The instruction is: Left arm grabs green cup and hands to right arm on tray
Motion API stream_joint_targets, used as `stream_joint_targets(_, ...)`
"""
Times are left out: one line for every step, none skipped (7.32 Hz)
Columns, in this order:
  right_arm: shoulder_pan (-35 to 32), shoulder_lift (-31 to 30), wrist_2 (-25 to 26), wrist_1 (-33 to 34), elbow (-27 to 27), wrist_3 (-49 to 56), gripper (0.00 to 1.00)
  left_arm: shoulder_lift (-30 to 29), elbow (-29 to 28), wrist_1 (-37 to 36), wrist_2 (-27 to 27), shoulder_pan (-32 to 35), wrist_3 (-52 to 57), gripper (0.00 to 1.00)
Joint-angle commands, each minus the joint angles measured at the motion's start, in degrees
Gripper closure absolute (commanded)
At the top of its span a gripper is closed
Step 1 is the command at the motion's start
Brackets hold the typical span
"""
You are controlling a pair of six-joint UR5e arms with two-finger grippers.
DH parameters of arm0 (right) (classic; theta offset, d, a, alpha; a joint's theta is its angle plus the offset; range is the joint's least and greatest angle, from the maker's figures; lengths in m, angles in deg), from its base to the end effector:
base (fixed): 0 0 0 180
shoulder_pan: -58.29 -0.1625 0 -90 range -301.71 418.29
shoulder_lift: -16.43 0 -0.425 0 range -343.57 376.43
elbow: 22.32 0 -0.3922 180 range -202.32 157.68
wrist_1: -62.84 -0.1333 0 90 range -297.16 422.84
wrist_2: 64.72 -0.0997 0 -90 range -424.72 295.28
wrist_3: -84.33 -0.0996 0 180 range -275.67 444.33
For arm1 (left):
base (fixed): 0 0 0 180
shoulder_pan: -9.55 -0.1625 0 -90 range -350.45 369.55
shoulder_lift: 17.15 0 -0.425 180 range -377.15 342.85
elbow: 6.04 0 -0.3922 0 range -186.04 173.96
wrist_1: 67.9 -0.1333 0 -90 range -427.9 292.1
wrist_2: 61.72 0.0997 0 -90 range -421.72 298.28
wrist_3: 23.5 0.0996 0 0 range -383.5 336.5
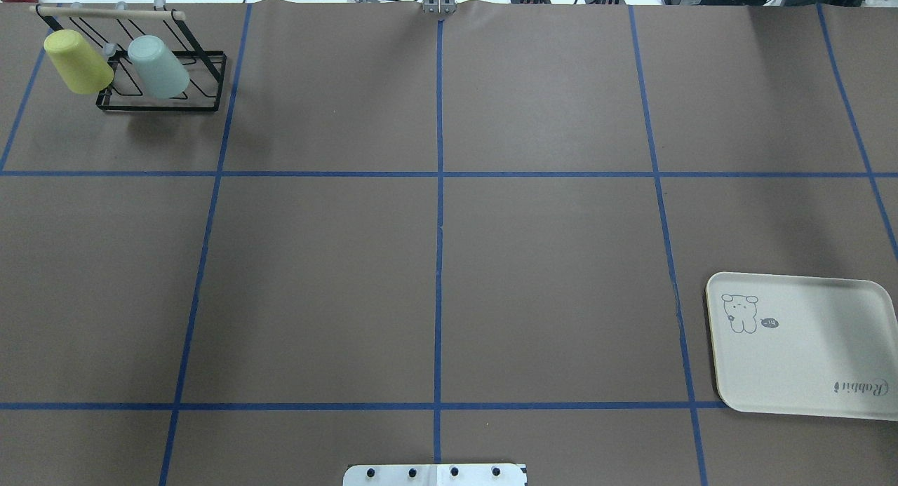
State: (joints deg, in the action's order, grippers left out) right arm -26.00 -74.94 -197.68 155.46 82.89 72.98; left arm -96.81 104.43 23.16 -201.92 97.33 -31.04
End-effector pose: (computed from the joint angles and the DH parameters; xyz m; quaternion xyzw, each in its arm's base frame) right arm 0.0171 -0.4867 0.5457 0.0359 -0.3739 0.0098 0.9267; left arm -0.0405 -0.4219 0.5548 0.0521 0.4282 -0.0005 0.9022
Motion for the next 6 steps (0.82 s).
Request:
stream_joint_targets(1.05, -0.47, -0.11, -5.32, -0.62, -0.07, 0.0, -0.75, 0.44, 0.08, -0.25, -1.02, -0.19, 0.0)
stream_joint_targets(2.63, -0.56, -0.45, -6.65, -0.62, -0.24, 0.0, -2.06, 0.79, 1.29, -0.34, -2.6, -1.15, 0.0)
stream_joint_targets(3.6, -0.64, -0.98, -6.75, -0.62, -0.16, 0.0, -2.34, 2.8, 3.31, 0.09, -3.75, -6.64, 0.0)
stream_joint_targets(3.61, -0.73, -3.94, -7.44, -0.01, -0.07, 0.0, -5.91, 2.73, 4.2, 0.62, -6.02, -10.27, 0.01)
stream_joint_targets(4.05, -1.25, -4.41, -8.76, -0.27, 0.28, 0.0, -9.6, 2.64, 4.21, 1.41, -8.48, -13.43, 0.03)
stream_joint_targets(4.14, -3.26, -4.5, -12.68, -0.18, 0.02, 0.0, -15.12, 1.42, 2.12, 9.68, -13.72, -15.73, 0.03)
